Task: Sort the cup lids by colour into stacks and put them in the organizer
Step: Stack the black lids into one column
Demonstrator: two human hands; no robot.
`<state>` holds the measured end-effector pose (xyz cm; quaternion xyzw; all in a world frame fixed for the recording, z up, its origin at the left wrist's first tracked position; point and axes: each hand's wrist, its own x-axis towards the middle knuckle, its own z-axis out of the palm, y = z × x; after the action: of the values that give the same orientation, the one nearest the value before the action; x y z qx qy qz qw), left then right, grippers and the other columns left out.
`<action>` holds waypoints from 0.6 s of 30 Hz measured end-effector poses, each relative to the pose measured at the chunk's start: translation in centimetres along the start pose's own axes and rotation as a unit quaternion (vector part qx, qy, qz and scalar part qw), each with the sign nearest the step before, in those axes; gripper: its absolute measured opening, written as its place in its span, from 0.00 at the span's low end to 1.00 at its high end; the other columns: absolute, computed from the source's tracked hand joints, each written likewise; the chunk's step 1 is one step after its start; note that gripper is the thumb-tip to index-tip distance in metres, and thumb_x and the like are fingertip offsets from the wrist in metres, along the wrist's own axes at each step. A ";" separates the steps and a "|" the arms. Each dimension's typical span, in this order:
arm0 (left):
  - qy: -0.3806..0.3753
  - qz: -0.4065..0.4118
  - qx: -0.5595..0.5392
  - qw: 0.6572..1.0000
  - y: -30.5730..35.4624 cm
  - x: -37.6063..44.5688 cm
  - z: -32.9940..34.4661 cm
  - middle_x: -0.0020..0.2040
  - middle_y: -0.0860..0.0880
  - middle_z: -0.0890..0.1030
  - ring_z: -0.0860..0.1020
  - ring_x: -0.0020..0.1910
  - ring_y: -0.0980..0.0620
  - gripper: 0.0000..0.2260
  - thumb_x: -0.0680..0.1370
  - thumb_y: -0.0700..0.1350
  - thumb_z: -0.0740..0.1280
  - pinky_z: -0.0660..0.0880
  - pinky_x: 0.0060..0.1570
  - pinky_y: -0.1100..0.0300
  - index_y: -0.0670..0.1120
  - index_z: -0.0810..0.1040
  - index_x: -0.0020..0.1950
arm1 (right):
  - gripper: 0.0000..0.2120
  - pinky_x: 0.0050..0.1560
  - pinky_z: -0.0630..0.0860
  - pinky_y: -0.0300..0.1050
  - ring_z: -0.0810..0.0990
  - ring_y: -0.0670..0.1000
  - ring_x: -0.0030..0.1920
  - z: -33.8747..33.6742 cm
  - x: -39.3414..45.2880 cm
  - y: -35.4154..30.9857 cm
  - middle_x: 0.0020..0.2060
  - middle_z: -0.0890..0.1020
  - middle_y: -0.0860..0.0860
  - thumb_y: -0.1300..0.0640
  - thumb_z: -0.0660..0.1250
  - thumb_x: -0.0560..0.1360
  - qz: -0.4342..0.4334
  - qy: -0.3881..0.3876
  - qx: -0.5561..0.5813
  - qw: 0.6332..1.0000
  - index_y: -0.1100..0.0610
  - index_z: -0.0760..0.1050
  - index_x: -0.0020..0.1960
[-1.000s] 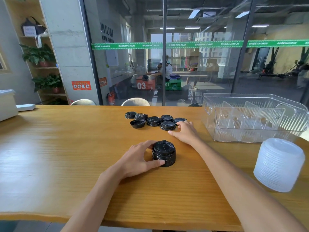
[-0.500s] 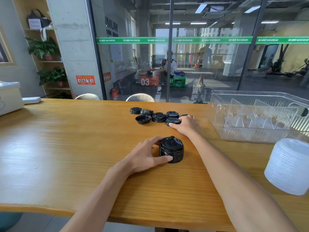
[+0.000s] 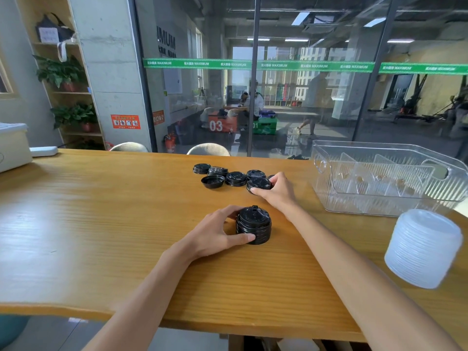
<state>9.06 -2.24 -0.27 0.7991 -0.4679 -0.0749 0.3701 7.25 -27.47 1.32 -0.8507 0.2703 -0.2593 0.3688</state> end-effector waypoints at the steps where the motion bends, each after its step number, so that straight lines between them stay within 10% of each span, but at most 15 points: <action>1: 0.000 -0.001 -0.002 1.000 0.0 0.0 0.0 0.72 0.58 0.79 0.75 0.72 0.60 0.42 0.73 0.70 0.76 0.73 0.74 0.49 0.55 0.70 0.81 | 0.34 0.54 0.76 0.49 0.77 0.53 0.58 -0.2 -0.4 0.0 0.59 0.76 0.51 0.40 0.83 0.68 -0.008 -0.005 0.006 1.000 0.54 0.69 0.62; 10: 0.006 -0.012 -0.006 1.000 0.2 -0.3 -0.1 0.70 0.59 0.81 0.77 0.69 0.62 0.42 0.71 0.71 0.76 0.75 0.72 0.53 0.55 0.71 0.81 | 0.35 0.71 0.74 0.51 0.75 0.53 0.72 -2.8 -5.8 0.4 0.69 0.80 0.51 0.36 0.80 0.70 -0.043 -0.025 0.055 0.997 0.52 0.79 0.70; 18: 0.020 -0.019 0.011 1.000 0.5 -0.5 0.0 0.68 0.58 0.82 0.78 0.67 0.60 0.42 0.71 0.71 0.76 0.76 0.70 0.51 0.54 0.71 0.80 | 0.31 0.52 0.76 0.42 0.78 0.47 0.61 -3.6 -11.0 -0.3 0.55 0.81 0.44 0.28 0.78 0.67 -0.049 -0.044 0.073 0.995 0.47 0.78 0.58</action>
<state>8.39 -1.95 -0.06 0.8129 -0.4461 -0.0610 0.3694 -2.87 -21.91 0.99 -0.8442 0.1928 -0.2585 0.4281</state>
